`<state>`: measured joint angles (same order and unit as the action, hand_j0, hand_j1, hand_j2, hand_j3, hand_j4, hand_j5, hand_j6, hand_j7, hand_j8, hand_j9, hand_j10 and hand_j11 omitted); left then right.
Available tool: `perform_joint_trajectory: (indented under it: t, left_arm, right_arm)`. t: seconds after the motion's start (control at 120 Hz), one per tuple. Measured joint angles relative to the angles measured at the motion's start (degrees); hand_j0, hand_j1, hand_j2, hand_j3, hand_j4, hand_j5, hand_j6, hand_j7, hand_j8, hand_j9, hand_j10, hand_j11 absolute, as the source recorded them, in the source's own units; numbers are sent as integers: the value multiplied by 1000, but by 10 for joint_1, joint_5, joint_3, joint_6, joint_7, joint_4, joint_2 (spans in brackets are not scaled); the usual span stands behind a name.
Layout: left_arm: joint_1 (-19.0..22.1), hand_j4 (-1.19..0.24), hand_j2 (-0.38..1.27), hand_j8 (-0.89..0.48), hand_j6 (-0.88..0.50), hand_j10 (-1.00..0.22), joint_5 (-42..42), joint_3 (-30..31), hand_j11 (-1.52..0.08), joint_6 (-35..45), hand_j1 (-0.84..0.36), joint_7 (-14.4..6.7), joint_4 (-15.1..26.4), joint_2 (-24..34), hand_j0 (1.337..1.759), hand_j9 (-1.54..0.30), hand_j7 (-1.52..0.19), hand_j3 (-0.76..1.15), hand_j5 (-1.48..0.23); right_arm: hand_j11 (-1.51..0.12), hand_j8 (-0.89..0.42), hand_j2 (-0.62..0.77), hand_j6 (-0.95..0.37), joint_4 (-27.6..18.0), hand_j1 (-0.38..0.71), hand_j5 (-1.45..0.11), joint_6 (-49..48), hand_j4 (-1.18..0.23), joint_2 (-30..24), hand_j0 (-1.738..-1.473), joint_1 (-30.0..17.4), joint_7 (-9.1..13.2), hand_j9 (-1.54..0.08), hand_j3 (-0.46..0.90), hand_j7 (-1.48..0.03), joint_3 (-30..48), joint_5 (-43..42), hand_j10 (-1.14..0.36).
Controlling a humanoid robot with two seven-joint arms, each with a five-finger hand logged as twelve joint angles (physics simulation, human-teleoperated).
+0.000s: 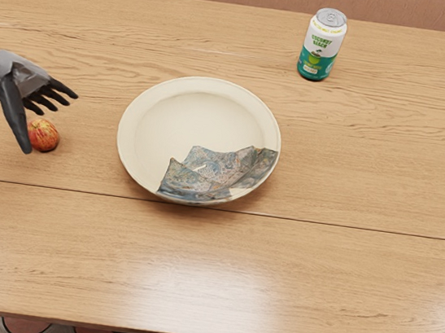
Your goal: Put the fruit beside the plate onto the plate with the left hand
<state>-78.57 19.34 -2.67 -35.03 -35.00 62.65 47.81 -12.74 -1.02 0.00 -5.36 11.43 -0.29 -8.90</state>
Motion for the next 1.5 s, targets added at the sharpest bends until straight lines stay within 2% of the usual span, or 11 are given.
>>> perform_joint_trajectory:
  t: [0.117, 0.267, 0.35, 0.425, 0.608, 0.758, 1.0, 1.1, 1.192, 1.5]
  left_arm:
    - [2, -12, 1, -12, -12, -11, 3, 0, -11, 8, 339, 0, 0, 2, 1658, -11, -11, 0, -11]
    - [17, -12, 1, -12, -13, -11, 11, 2, -11, 85, 339, 0, 0, 4, 1658, -11, -11, 0, -11]
    - [17, -12, 1, -12, -12, -11, 23, 1, -11, 127, 340, 0, 0, -9, 1658, -11, -11, 0, -11]
    - [31, -12, 1, -13, -13, -12, 49, 2, -11, 192, 340, 0, 0, -64, 1658, -11, -11, 0, -11]
    - [42, -11, 2, -11, -12, -10, 108, 6, -9, 265, 341, 0, 0, -63, 1658, -9, -10, 0, -10]
    - [43, -10, 2, -10, -11, -9, 156, 29, -8, 273, 342, 0, 20, -74, 1658, -8, -8, 0, -9]
    - [47, -11, 2, -12, -12, -11, 170, 48, -10, 245, 341, 0, 61, -72, 1658, -10, -10, 0, -10]
    - [47, -24, 5, -25, -26, -24, 171, 49, -27, 231, 326, 0, 65, -69, 1658, -27, -27, 0, -27]
    - [46, -34, 7, -35, -35, -33, 172, 45, -39, 226, 315, 0, 66, -32, 1658, -39, -39, 0, -39]
    - [47, -102, 21, -103, -104, -102, 172, 33, -127, 229, 233, 0, 64, -33, 1658, -127, -127, 0, -128]
  right_arm:
    - [-29, -22, -5, -22, 0, -322, -29, 0, -22, 0, -1658, 0, 0, -29, 0, -29, 0, 0, -22]
    - [-29, -22, -5, -22, 0, -322, -29, 0, -22, 0, -1658, 0, 0, -29, 0, -29, -1, 0, -22]
    - [-29, -22, -4, -22, 0, -322, -29, 0, -22, 0, -1658, 0, 0, -29, 0, -29, -1, 0, -22]
    - [-29, -22, -5, -22, 0, -322, -29, 0, -22, 0, -1658, 0, 0, -29, 0, -29, 0, 0, -22]
    - [-29, -22, -5, -22, 0, -322, -29, 0, -22, 0, -1658, 0, 0, -29, 0, -29, 0, 0, -22]
    - [-29, -22, -4, -22, 0, -322, -29, 0, -22, 0, -1658, 0, 0, -29, 0, -29, 0, 0, -22]
    - [-29, -22, -4, -22, 0, -322, -29, 0, -22, 0, -1658, 0, 0, -29, 0, -29, 0, 0, -22]
    - [-29, -22, -4, -22, 0, -322, -29, 0, -22, 0, -1658, 0, 0, -29, 0, -29, 0, 0, -22]
    - [-29, -22, -4, -22, 0, -322, -29, 0, -22, 0, -1658, 0, 0, -29, 0, -29, 0, 0, -22]
    - [-29, -22, -4, -22, 0, -322, -29, 0, -22, 0, -1658, 0, 0, -29, 0, -29, 0, 0, -22]
